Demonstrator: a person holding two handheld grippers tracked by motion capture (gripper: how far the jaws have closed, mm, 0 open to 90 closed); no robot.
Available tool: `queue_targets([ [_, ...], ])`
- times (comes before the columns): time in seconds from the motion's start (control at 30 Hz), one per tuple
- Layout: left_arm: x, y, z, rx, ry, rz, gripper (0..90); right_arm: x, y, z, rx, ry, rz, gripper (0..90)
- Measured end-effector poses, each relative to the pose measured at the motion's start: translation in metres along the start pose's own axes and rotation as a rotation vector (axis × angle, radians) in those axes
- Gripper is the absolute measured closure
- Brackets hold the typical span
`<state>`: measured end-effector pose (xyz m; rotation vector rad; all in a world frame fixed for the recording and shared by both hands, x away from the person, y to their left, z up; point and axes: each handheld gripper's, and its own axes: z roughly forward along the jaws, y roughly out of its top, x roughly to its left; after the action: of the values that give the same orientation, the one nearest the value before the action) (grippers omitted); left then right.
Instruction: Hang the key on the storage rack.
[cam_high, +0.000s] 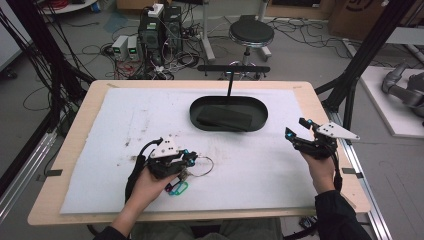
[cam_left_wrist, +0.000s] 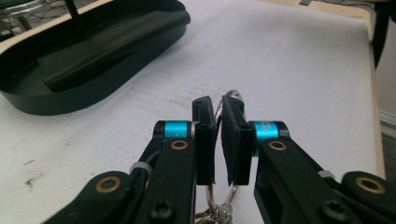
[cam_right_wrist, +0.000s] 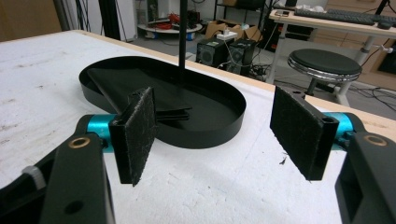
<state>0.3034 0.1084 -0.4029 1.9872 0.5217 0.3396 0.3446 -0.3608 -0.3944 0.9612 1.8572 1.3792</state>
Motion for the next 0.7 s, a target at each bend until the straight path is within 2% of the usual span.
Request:
queue_targets([
  [0.13,0.0025,-0.0027,0.0015,0.019,-0.02,-0.006,78.5,-0.0005,-0.0001,0.0006,0.002,0.003,0.0,32.2],
  [0.3,0.0035,-0.0036,0.0021,0.034,-0.032,-0.008,78.4,-0.0008,-0.0003,0.0007,0.0,0.005,0.004,32.2],
  [0.47,0.0035,-0.0047,0.004,0.054,-0.064,-0.005,78.5,-0.0008,-0.0003,0.0007,0.001,0.005,0.003,32.2],
  [0.53,0.0033,-0.0042,0.0038,0.062,-0.066,0.007,79.1,-0.0009,-0.0003,0.0006,-0.001,0.005,0.003,32.3],
  [0.7,0.0032,-0.0044,0.0033,0.062,-0.07,0.001,84.3,-0.0014,-0.0004,0.0006,-0.001,0.005,0.007,32.2],
])
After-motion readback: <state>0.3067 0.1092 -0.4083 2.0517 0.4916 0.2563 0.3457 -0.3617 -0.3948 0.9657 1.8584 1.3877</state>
